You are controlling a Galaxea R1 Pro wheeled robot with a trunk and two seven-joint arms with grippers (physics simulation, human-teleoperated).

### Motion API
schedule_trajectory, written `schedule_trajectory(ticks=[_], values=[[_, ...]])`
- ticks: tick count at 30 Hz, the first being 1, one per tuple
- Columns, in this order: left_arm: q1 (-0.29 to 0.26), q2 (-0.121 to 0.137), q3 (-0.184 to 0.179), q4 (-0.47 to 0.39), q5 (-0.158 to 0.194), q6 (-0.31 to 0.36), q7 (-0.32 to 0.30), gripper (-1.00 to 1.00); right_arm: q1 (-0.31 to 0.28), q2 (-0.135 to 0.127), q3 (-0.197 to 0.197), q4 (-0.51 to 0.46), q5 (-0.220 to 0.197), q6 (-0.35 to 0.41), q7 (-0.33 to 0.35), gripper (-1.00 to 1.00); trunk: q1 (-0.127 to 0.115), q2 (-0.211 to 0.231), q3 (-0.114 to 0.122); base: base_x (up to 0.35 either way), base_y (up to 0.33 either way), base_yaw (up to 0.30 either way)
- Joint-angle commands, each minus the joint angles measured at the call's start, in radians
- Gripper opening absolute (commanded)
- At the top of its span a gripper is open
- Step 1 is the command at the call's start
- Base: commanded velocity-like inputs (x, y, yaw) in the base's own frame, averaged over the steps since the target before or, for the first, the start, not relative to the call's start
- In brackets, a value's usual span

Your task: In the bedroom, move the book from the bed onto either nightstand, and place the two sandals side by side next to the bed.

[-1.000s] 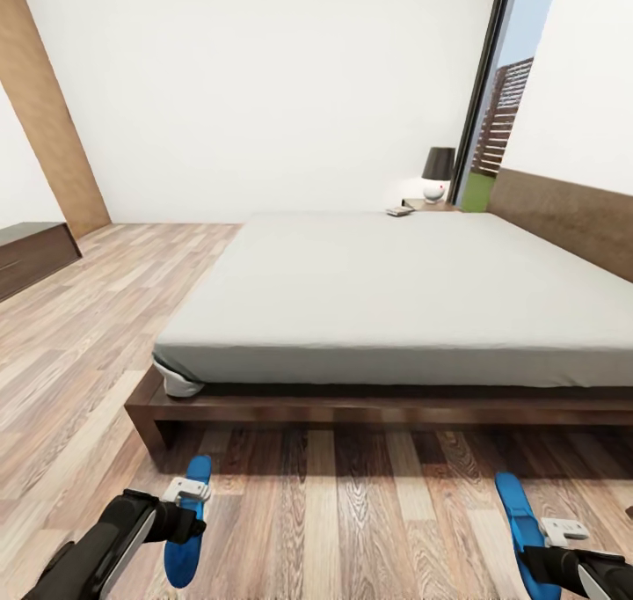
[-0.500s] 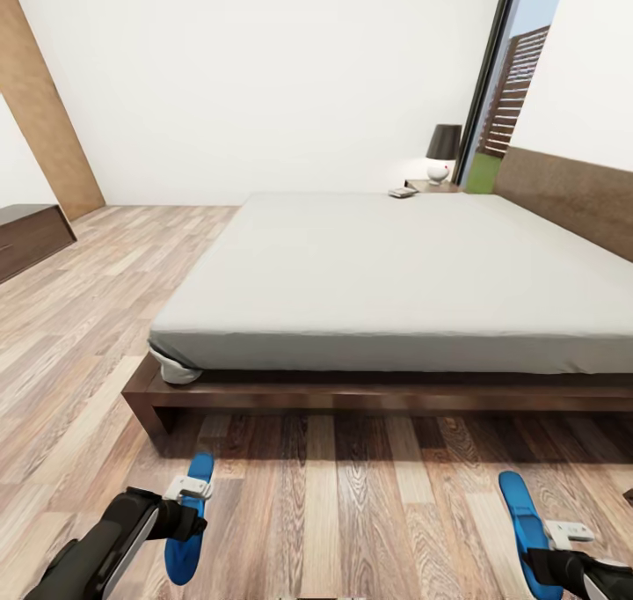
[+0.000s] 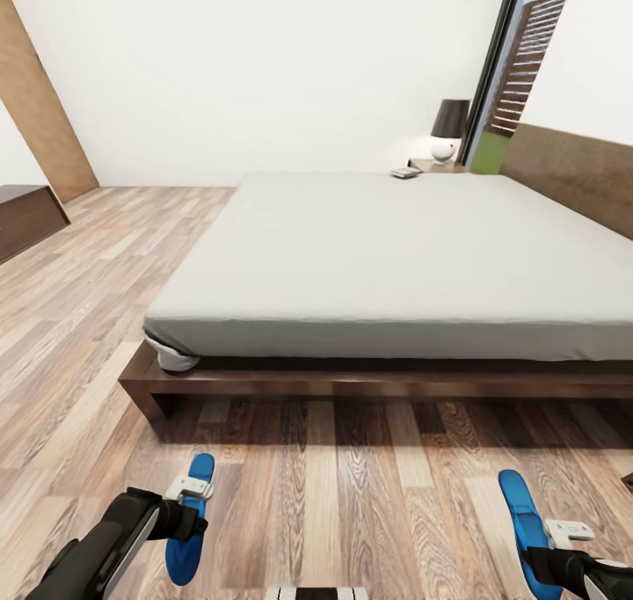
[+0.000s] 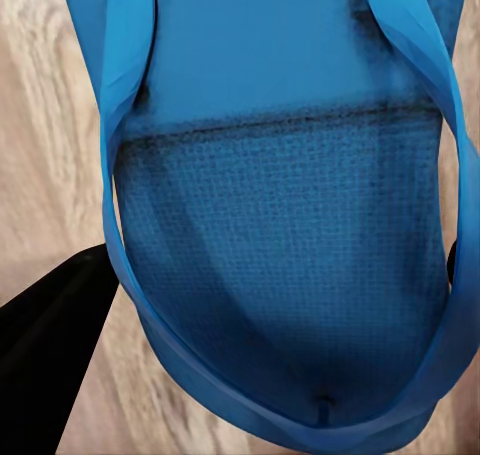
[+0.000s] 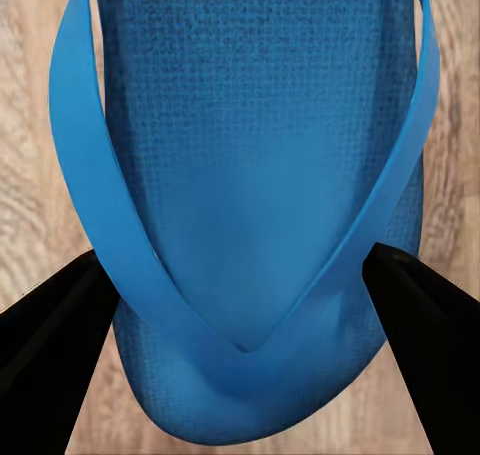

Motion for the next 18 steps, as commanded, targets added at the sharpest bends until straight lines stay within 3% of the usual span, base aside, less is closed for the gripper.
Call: schedule_trajectory(ticks=[1,18], values=[[0.0,0.001,-0.002,-0.001,0.003,0.003,0.0,-1.0,0.0,-0.001,0.005,-0.002,-0.011,0.006,0.001,-1.0,0.0,-0.001,-0.005,0.0,0.0,0.0],[-0.001,-0.005,-0.002,0.0,0.003,-0.03,0.0,-1.0,0.0,-0.001,0.005,0.0,-0.011,0.006,0.001,-1.0,0.008,-0.005,-0.071,0.0,0.0,0.0]])
